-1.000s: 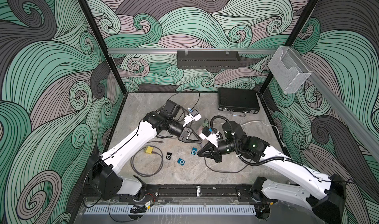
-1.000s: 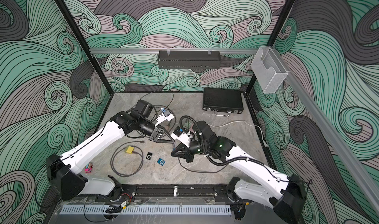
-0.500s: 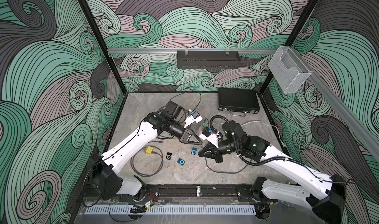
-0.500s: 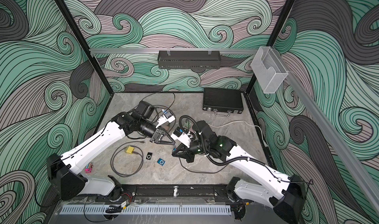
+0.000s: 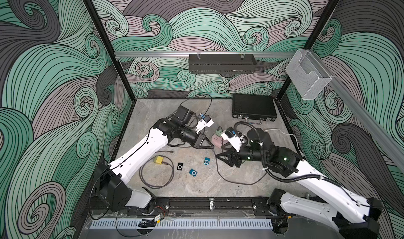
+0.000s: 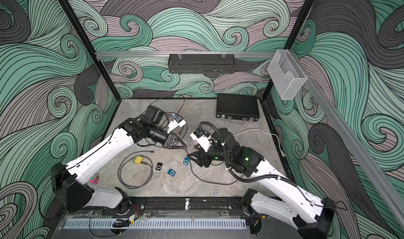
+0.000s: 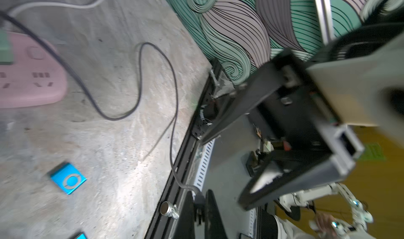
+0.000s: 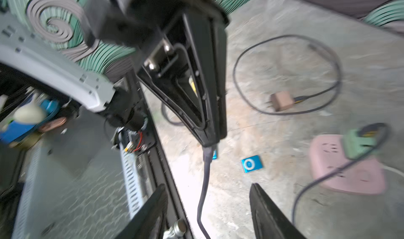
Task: Charge mp3
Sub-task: Pick up the charging cable from the center of the board.
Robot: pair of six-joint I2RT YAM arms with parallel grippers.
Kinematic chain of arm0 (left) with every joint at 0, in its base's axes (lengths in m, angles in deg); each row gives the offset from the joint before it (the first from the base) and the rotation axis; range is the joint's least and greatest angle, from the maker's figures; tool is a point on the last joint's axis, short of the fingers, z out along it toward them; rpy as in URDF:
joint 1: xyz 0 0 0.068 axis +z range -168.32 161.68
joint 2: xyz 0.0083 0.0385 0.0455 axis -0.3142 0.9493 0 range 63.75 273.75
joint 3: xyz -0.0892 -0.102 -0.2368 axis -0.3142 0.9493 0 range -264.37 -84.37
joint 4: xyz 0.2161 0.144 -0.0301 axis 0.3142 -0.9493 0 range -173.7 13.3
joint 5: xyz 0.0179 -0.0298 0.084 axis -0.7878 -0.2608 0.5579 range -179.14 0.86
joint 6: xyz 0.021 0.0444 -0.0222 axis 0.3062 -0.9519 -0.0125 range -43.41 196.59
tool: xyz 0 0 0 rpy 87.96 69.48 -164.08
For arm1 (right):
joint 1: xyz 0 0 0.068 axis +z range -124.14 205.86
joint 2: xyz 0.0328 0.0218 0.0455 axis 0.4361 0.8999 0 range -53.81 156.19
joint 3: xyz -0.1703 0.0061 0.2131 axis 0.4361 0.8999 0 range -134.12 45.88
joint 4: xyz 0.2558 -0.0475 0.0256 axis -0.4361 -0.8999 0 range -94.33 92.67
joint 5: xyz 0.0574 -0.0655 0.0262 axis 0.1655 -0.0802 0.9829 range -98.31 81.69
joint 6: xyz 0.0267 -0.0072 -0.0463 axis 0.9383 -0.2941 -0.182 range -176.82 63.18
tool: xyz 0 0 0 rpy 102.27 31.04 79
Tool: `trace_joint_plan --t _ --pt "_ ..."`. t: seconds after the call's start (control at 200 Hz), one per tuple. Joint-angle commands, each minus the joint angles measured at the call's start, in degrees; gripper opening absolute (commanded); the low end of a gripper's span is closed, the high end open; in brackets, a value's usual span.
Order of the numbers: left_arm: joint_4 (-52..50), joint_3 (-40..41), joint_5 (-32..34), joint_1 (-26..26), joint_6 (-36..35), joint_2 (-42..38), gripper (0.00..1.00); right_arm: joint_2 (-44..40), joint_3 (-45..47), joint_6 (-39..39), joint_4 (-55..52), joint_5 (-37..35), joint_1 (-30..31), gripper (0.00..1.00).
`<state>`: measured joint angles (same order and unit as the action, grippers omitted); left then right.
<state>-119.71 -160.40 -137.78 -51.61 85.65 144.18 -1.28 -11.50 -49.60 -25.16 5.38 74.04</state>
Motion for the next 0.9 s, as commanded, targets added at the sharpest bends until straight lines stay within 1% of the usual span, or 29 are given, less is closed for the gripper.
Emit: trace_joint_plan --t 0.0,0.045,0.085,0.16,0.175,0.22,0.27,0.32,0.475,0.63,0.796,0.896 --pt "9.56 -2.19 15.26 0.87 10.7 -0.35 0.01 -5.61 -2.44 12.19 0.92 -17.85 -0.54 0.58" --pt "14.14 -1.39 20.02 0.52 15.24 -0.85 0.0 -7.28 -1.72 17.85 2.56 -19.73 -0.63 0.55" --pt "19.23 0.26 21.77 0.41 19.08 -1.57 0.0 -8.27 -1.01 22.12 3.94 -20.5 -0.61 0.52" --pt "24.09 2.09 26.87 -0.08 24.91 -3.27 0.01 -8.96 1.0 28.85 6.9 -19.54 -0.47 0.43" --pt "24.73 2.44 27.79 -0.16 25.82 -3.8 0.01 -8.96 1.66 30.38 9.73 -19.01 -0.47 0.41" --pt "26.86 3.8 30.33 -0.27 28.56 -5.36 0.01 -8.58 3.52 33.6 12.99 -18.35 -0.09 0.37" --pt "28.59 5.39 33.63 -0.28 32.18 -7.29 0.01 -7.57 5.26 36.92 15.67 -18.76 0.6 0.37" --pt "30.15 6.63 34.85 -0.35 34.61 -8.93 0.01 -6.0 6.9 39.06 18.87 -19.05 1.6 0.39" --pt "34.48 11.34 39.84 -2.27 39.72 -13.59 0.02 0.06 10.49 41.53 33.95 -20.43 5.6 0.41" --pt "39.04 15.57 40.45 -4.15 43.91 -15.46 0.02 4.75 10.5 41.88 42.13 -22.16 8.33 0.43" --pt "39.84 17.4 42.59 -6.71 45.78 -16.47 0.02 7.06 13.48 42.81 53.7 -23.37 9.37 0.43" --pt "42.75 19.13 43.48 -7.69 47.64 -17.3 0.02 8.99 13.92 44.35 56.65 -23.22 9.45 0.41"
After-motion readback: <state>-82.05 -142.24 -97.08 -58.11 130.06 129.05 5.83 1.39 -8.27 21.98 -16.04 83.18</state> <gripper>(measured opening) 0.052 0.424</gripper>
